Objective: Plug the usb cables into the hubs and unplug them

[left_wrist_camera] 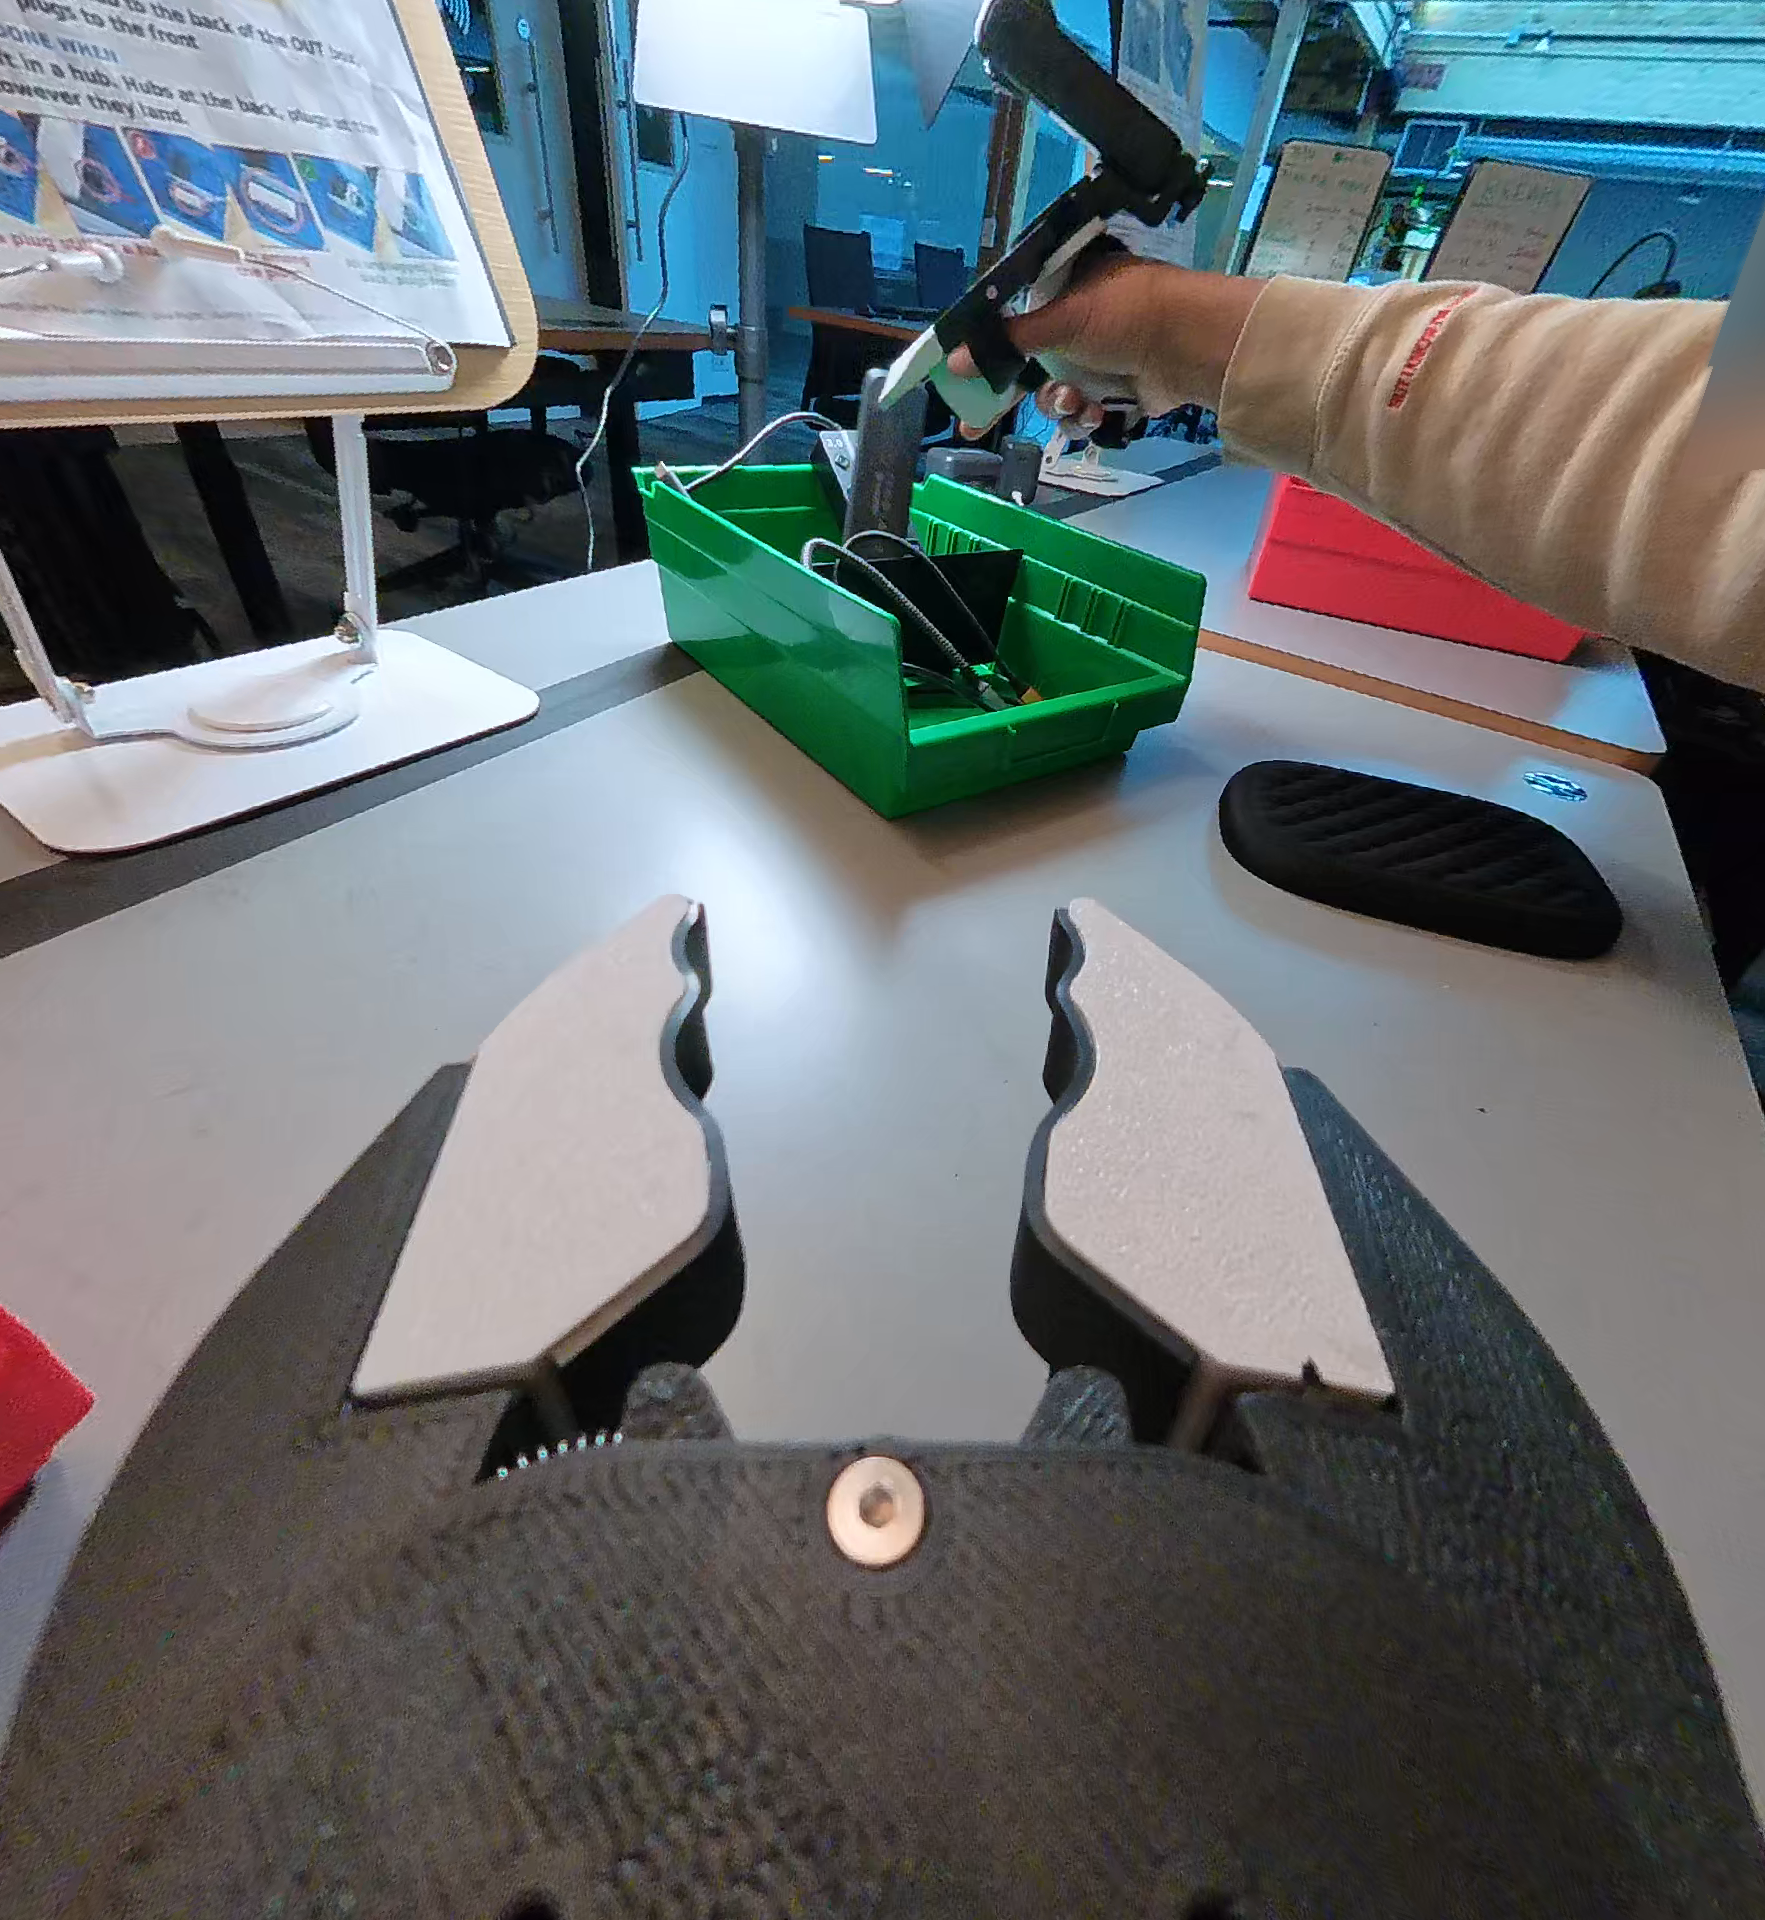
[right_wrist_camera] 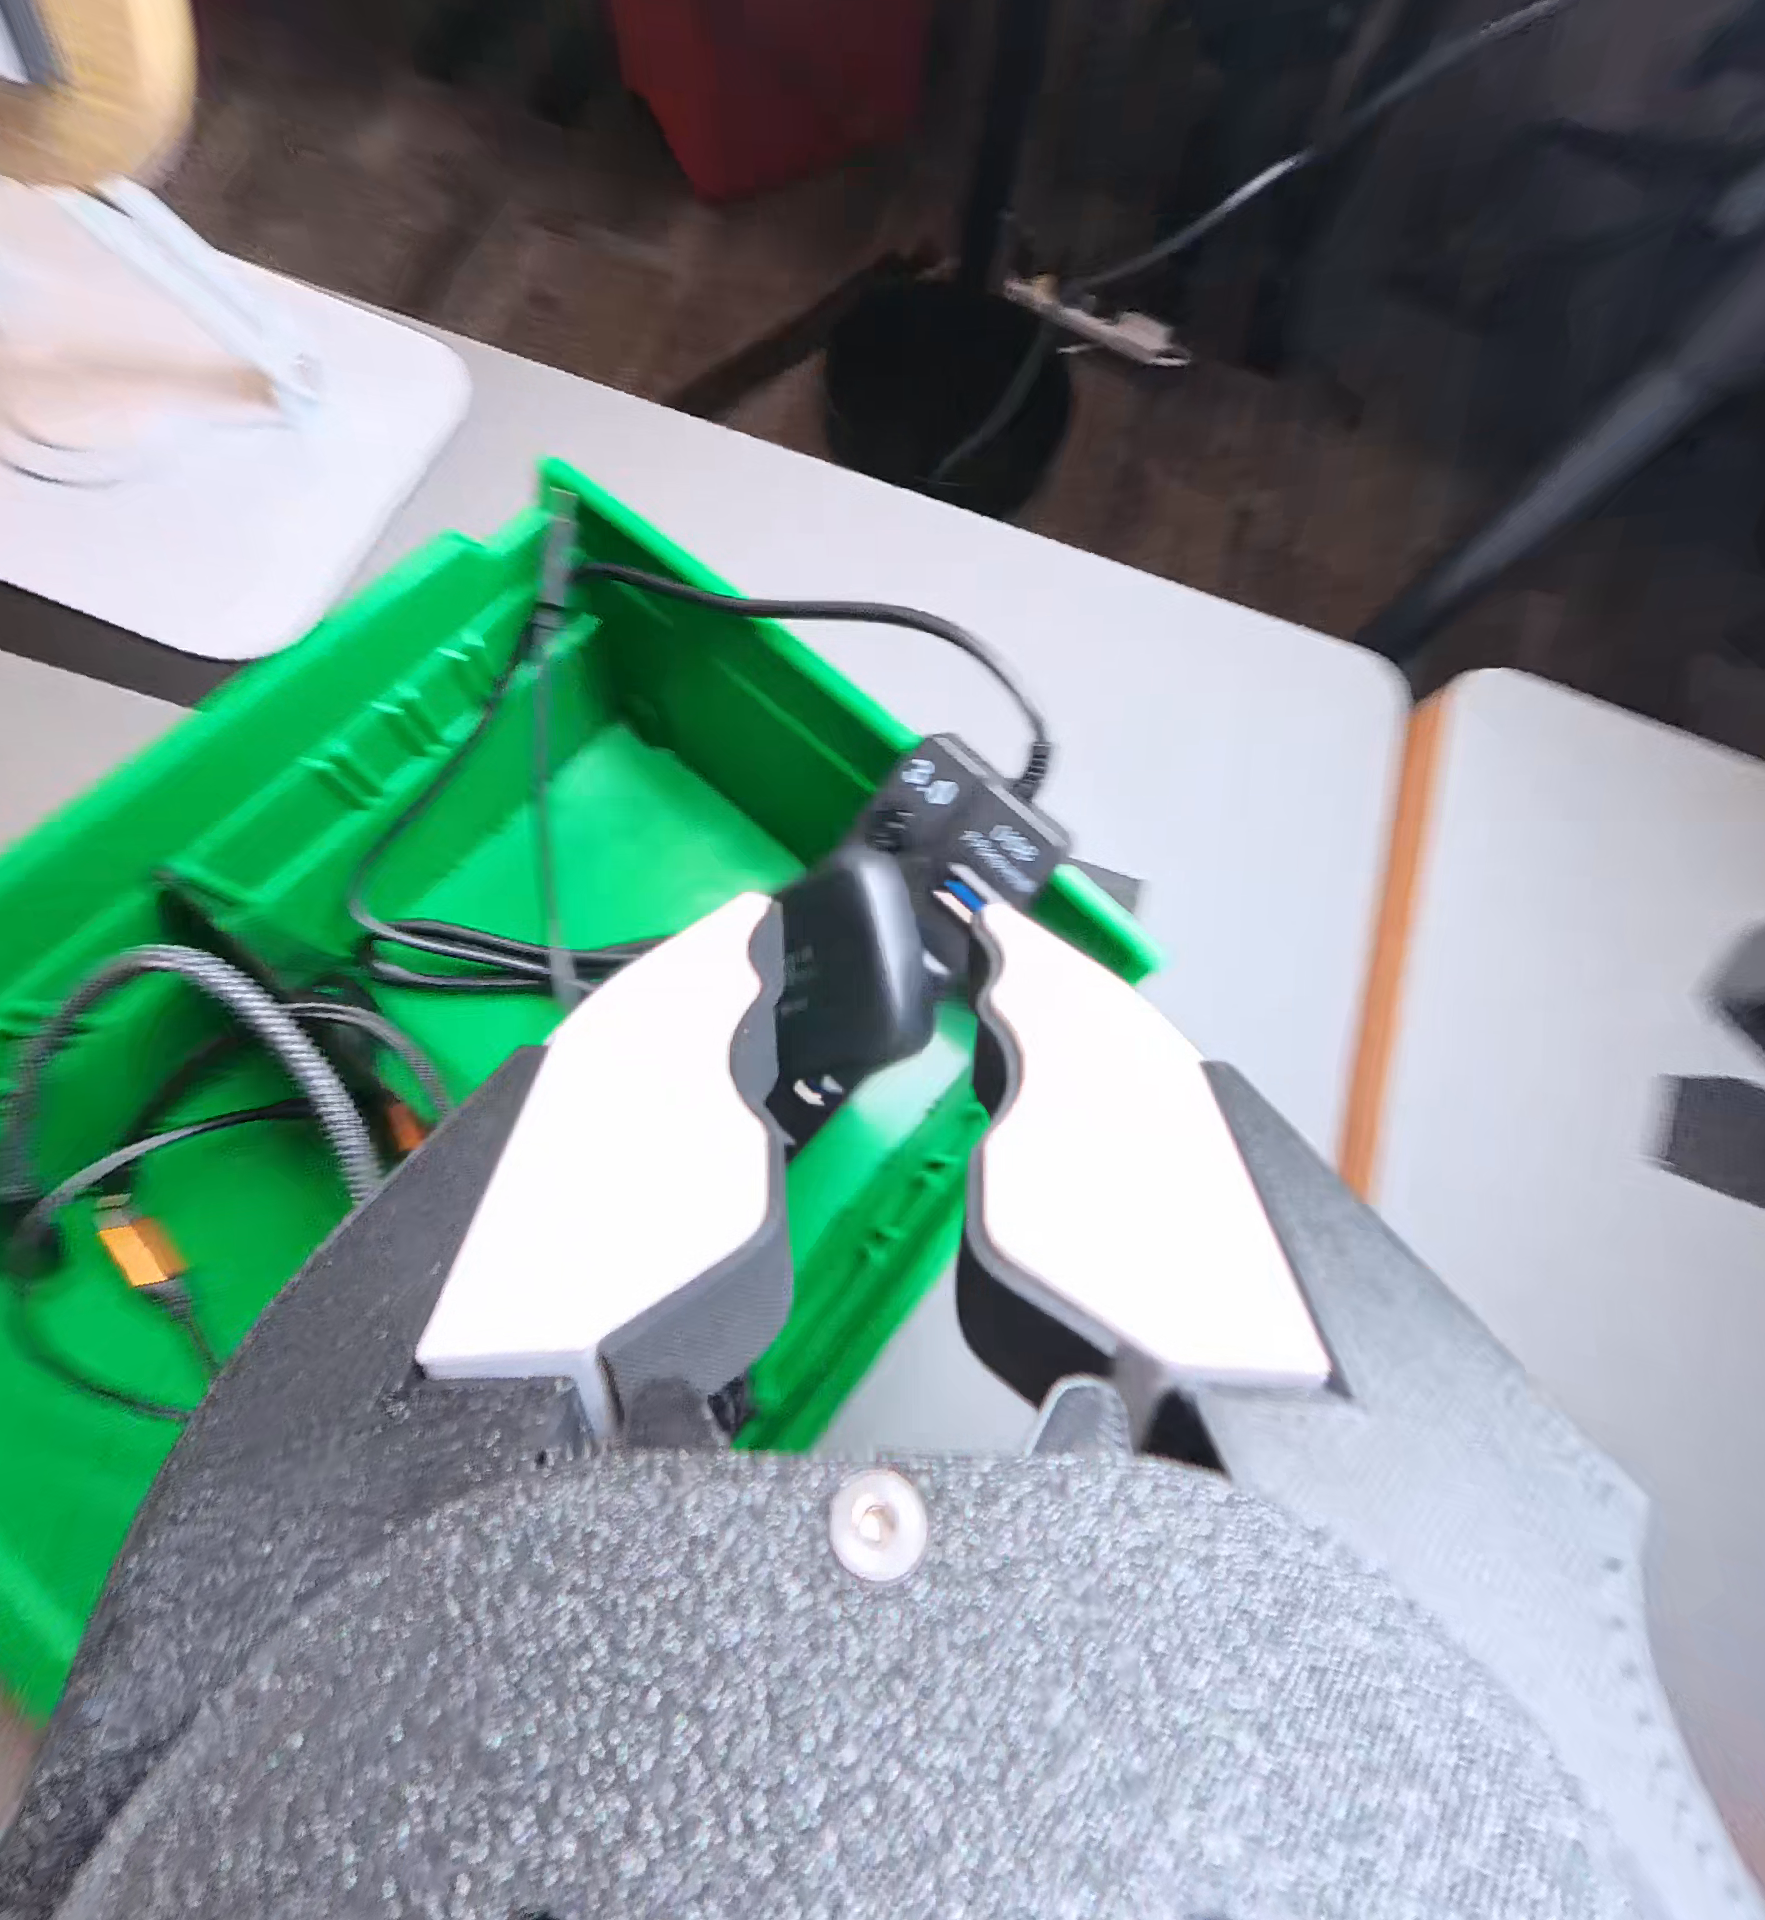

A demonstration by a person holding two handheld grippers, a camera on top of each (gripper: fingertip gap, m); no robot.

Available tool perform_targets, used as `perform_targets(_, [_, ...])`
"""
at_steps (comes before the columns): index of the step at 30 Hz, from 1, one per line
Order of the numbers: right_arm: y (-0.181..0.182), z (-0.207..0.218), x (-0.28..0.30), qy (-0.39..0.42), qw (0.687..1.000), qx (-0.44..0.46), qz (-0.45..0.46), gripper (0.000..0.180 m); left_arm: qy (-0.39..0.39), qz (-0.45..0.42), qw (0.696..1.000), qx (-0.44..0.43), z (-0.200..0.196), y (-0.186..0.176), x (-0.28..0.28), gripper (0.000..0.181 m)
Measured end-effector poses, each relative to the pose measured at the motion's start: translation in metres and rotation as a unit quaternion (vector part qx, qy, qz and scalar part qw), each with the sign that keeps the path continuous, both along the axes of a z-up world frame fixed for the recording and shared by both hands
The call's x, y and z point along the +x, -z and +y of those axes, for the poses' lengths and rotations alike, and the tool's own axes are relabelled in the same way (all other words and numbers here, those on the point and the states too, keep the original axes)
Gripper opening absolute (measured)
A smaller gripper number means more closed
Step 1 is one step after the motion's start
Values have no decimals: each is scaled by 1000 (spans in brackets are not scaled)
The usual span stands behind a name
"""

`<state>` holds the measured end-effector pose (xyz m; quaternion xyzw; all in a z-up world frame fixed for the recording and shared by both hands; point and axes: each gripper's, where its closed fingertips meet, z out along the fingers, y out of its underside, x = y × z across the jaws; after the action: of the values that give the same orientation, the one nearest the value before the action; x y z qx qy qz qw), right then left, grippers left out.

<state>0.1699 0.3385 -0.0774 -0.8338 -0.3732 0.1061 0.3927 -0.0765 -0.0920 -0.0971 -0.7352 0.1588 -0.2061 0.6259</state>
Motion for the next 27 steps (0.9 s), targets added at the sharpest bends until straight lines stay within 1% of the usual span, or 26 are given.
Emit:
perform_targets(1, [-3, 5, 7, 9, 999, 24, -24, 40, -2, 0, 1000, -1, 0, 0, -1, 63])
perform_targets(3, [-14, 9, 15, 19, 998, 50, -30, 45, -8, 2, 1000, -1, 1, 1, -2, 63])
perform_targets(7, [-49, -6, 13, 2, 996, 76, 41, 45, -17, 4, 1000, 0, 2, 0, -6, 64])
perform_targets(10, [-67, -39, 0, -47, 991, 95, 77, 47, -25, 6, 1000, -1, 3, 0, -10, 65])
perform_targets(13, [-66, -89, -17, -112, 985, 108, 79, 48, -38, 20, 999, 0, 3, -3, -22, 67])
perform_targets(15, [-52, -130, -30, -165, 979, 98, 70, 45, -57, 41, 998, -4, 2, -8, -42, 69])
perform_targets(17, [-30, -168, -37, -214, 972, 89, 35, 44, -82, 74, 994, -25, -1, -7, -70, 70])
perform_targets(19, [4, -205, -39, -270, 960, 61, -28, 44, -107, 120, 985, -66, -7, 3, -105, 70])
perform_targets(21, [41, -237, -36, -328, 938, 35, -107, 45, -124, 168, 971, -120, -14, 21, -140, 69])
perform_targets(24, [82, -254, -34, -363, 905, 52, -217, 47, -110, 225, 945, -211, -26, 54, -174, 69])
perform_targets(27, [101, -240, -37, -356, 882, 83, -296, 48, -96, 319, 901, -278, -30, 83, -204, 71])
